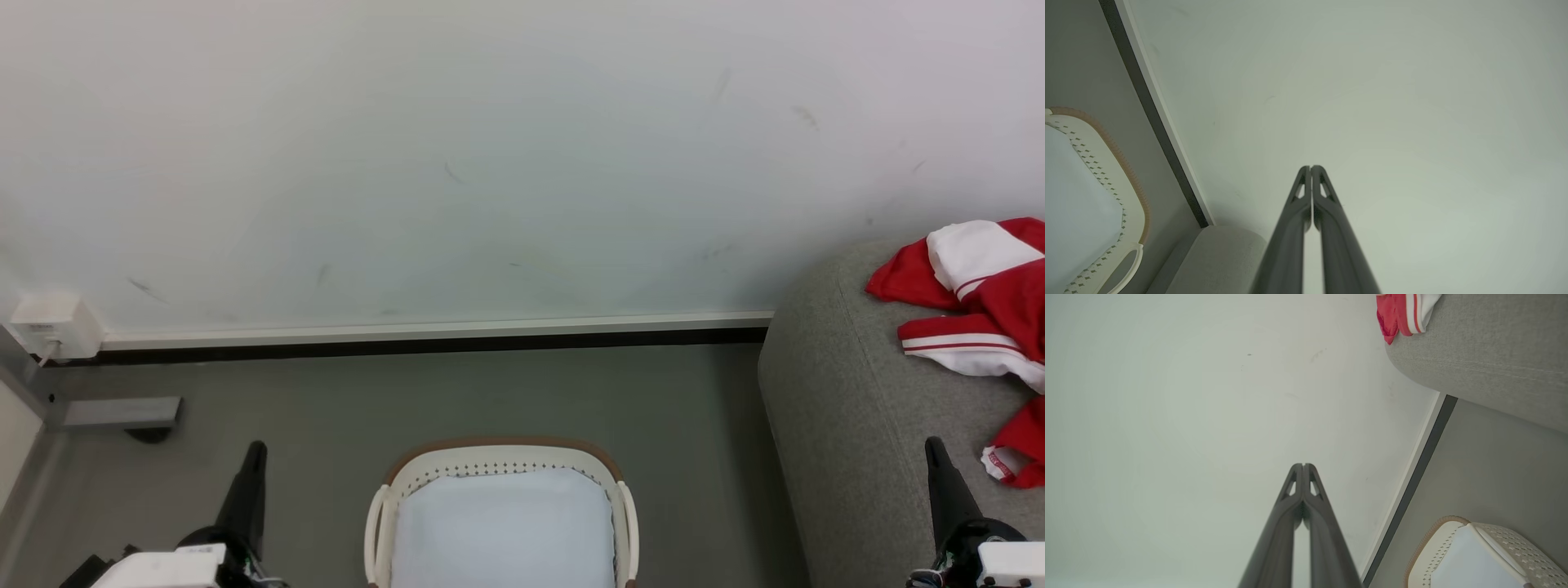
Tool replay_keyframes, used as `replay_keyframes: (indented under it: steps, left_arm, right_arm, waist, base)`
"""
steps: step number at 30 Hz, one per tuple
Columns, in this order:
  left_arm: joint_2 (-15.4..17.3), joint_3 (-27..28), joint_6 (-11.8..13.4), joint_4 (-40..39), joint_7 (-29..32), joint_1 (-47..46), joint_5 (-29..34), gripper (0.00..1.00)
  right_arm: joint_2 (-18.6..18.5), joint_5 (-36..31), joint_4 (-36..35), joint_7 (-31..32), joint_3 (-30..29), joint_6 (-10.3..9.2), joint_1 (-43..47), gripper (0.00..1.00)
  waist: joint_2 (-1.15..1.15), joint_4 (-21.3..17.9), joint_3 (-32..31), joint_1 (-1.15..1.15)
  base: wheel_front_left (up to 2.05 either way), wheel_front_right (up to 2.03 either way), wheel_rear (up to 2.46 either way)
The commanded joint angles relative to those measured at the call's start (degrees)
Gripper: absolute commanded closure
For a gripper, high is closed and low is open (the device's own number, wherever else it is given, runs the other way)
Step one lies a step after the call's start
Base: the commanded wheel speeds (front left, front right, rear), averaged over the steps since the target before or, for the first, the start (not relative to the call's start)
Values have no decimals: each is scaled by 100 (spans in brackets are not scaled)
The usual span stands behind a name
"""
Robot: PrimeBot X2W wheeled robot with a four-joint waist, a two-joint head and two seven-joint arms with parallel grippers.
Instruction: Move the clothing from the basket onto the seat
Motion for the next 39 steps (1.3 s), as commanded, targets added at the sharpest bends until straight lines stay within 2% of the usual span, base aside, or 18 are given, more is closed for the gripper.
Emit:
replay_keyframes:
  steps: [1, 5, 39]
  left_arm:
    - [11, 26, -33, -26, 40, -74, -108, 100]
    - [7, 47, -36, -30, 77, -87, -281, 100]
    - [9, 43, -37, -31, 77, -84, -267, 100]
  right_arm:
    - [-50, 132, -42, 40, -31, -13, -65, 100]
    - [-49, 280, -50, 73, -37, -14, -92, 100]
    - [-49, 256, -46, 73, -35, -13, -91, 100]
  waist:
    - [0, -4, 5, 0]
    - [0, -13, 18, 0]
    - [0, -13, 19, 0]
  base:
    - [0, 0, 0]
    - [0, 0, 0]
    - [0, 0, 0]
